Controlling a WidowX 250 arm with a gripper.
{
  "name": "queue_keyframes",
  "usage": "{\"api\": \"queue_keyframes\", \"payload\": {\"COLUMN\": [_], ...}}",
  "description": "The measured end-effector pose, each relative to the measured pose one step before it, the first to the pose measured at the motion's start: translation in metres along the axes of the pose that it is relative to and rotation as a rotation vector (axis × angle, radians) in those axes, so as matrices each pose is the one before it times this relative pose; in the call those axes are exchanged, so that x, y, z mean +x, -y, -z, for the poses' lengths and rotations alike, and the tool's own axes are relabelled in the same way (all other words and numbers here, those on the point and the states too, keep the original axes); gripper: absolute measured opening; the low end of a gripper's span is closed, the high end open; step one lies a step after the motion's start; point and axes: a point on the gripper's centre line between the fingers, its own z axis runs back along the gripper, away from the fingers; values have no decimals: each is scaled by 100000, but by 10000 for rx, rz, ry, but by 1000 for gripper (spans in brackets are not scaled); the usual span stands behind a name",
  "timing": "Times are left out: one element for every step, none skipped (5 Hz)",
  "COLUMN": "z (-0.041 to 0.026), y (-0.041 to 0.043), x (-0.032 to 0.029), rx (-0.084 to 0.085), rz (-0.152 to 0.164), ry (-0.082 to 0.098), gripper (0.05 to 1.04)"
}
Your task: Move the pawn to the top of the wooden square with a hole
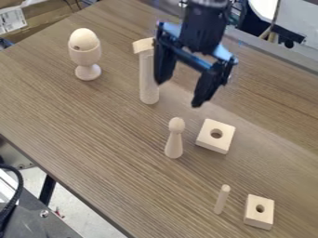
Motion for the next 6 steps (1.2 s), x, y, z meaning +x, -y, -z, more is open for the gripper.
{"api": "queue_keyframes", "payload": {"z": [1159, 184, -328, -37, 36, 372], "y": [453, 639, 165, 14, -137, -33], "x": [-1048, -241, -61, 107, 34, 256], "rx": [-180, 17, -27, -8, 85, 1], "rz": [-114, 43, -66, -199, -67, -29], "ry": [-369, -75, 213, 61, 28, -47], "gripper": [999, 999, 999, 999, 999, 999]}}
